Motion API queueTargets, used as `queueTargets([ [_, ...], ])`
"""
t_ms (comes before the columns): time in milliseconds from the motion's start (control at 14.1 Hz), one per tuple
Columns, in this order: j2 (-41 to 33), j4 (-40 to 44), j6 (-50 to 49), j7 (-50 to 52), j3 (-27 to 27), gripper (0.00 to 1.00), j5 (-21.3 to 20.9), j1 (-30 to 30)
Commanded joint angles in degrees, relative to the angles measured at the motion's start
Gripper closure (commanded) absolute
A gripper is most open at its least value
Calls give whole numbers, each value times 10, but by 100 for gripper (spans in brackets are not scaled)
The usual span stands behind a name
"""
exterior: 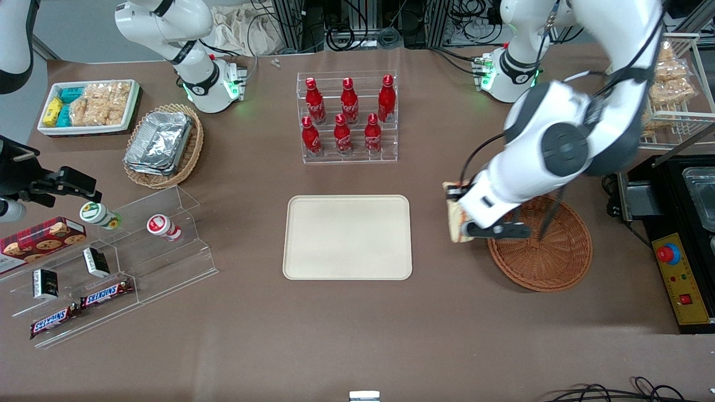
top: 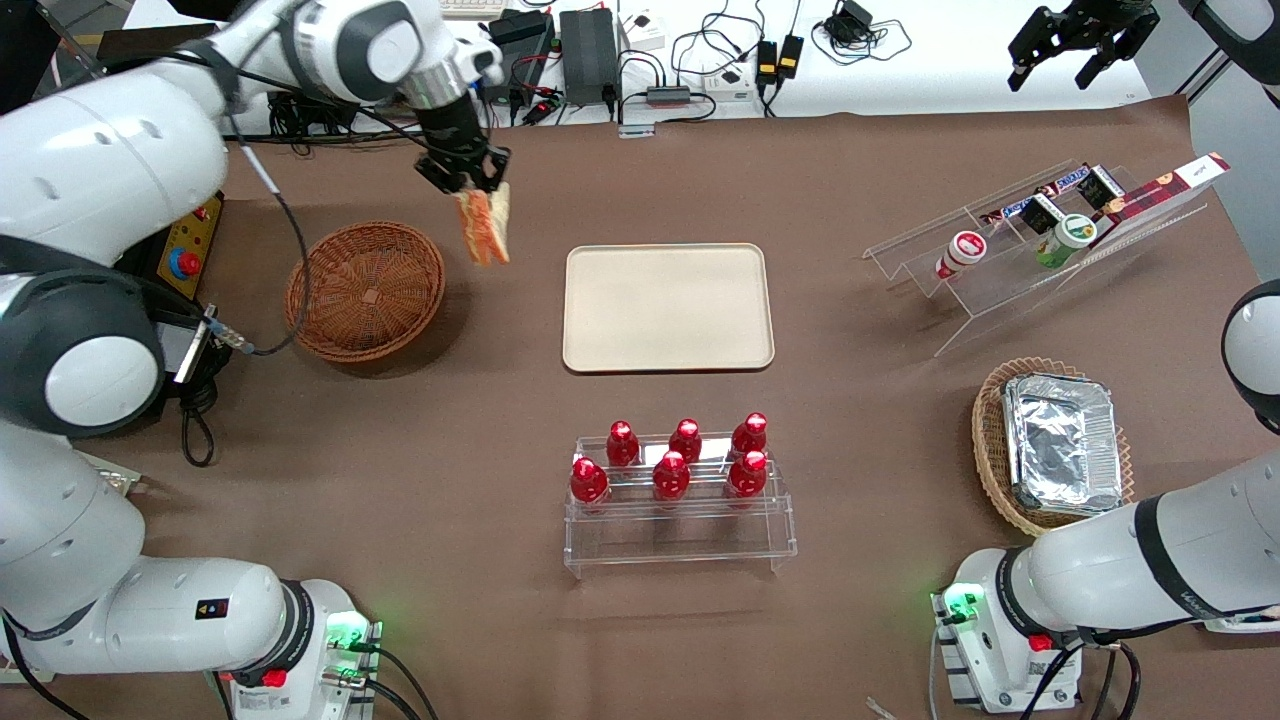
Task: Place sandwich from basket to tray
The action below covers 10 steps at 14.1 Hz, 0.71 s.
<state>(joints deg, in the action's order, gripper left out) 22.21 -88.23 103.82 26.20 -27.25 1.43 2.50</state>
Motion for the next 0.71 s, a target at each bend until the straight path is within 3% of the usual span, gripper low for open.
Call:
queueTargets([
  [0,65,16,39,32,2,100,-40,34],
  [283,135,20,108,39,4,100,-49,76],
  [637,214,66,151,73,8,100,-111,118],
])
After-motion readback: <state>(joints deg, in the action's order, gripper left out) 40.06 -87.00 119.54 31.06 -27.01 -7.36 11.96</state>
